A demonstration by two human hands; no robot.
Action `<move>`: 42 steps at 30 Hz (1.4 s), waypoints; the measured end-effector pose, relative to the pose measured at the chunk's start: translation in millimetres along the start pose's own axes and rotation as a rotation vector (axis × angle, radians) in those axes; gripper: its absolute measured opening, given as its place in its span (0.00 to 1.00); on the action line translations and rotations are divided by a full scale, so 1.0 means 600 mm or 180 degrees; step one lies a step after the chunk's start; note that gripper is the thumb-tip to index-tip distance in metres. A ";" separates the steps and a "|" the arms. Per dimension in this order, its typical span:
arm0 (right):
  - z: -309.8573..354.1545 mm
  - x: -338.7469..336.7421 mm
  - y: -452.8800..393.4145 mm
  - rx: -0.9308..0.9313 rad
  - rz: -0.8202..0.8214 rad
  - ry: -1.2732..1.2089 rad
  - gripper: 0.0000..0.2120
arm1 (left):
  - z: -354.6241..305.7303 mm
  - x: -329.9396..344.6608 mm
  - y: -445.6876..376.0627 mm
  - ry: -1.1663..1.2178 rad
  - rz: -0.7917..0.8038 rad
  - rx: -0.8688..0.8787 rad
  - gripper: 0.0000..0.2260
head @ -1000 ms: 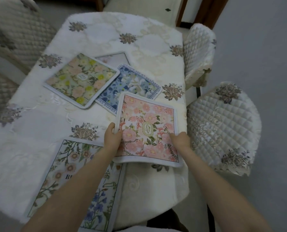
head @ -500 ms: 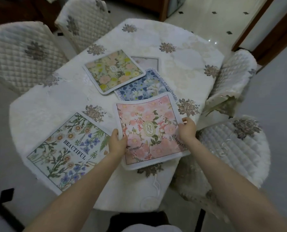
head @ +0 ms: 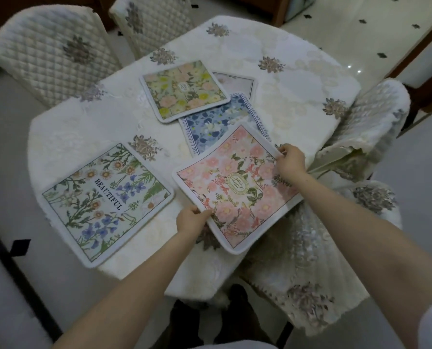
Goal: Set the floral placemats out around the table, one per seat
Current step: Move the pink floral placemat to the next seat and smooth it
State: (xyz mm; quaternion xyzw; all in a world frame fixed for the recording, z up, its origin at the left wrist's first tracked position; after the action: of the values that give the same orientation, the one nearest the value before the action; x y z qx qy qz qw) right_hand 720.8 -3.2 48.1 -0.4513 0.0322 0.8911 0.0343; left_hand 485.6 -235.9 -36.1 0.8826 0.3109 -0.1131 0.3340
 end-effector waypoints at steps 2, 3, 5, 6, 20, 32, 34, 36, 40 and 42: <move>-0.008 0.014 -0.023 -0.0108 0.0158 -0.0030 0.08 | 0.001 0.018 0.007 0.0067 -0.0124 -0.0075 0.07; -0.010 0.020 -0.035 -0.0176 0.0227 -0.0038 0.07 | 0.000 0.027 0.010 0.0077 -0.0196 -0.0113 0.08; -0.014 0.031 -0.059 -0.0336 0.0357 -0.0045 0.06 | 0.001 0.044 0.016 0.0114 -0.0328 -0.0231 0.08; -0.016 0.037 -0.071 -0.0390 0.0429 -0.0064 0.06 | 0.002 0.053 0.018 0.0158 -0.0386 -0.0304 0.08; -0.068 0.130 -0.120 -0.0296 0.1104 -0.0422 0.09 | 0.020 0.069 0.037 -0.0533 -0.1179 -0.0150 0.09; -0.017 0.122 -0.062 -0.2154 0.0647 0.0987 0.21 | -0.009 0.066 0.039 -0.1450 -0.1548 0.0627 0.20; -0.003 0.136 -0.019 -0.2624 0.0967 0.0962 0.23 | -0.033 0.086 0.039 -0.2136 -0.1287 0.1254 0.26; -0.007 0.157 0.024 -0.2950 0.1328 0.1100 0.27 | -0.035 0.110 0.035 -0.2592 -0.0915 0.1529 0.30; -0.037 0.186 0.072 -0.3153 0.1597 0.1494 0.32 | -0.010 0.128 0.024 -0.2864 -0.0587 0.1442 0.33; -0.047 0.194 0.076 -0.3108 0.1630 0.1576 0.33 | -0.006 0.130 0.023 -0.2892 -0.0576 0.1448 0.32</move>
State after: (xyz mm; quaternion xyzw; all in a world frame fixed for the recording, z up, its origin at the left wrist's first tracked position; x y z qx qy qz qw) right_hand 670.7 -47.4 -61.3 -0.5868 -0.2660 0.6513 -0.4009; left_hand 555.0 -204.6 -57.8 0.7643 0.1771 -0.5782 0.2238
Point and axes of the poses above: each hand's wrist, its own y-axis away from the middle knuckle, its own x-axis out of the palm, z = x × y, the point moved 8 cm from there along -y, towards the middle knuckle, and after that the axes turned 8 degrees about -z, right-handed, at the moved point
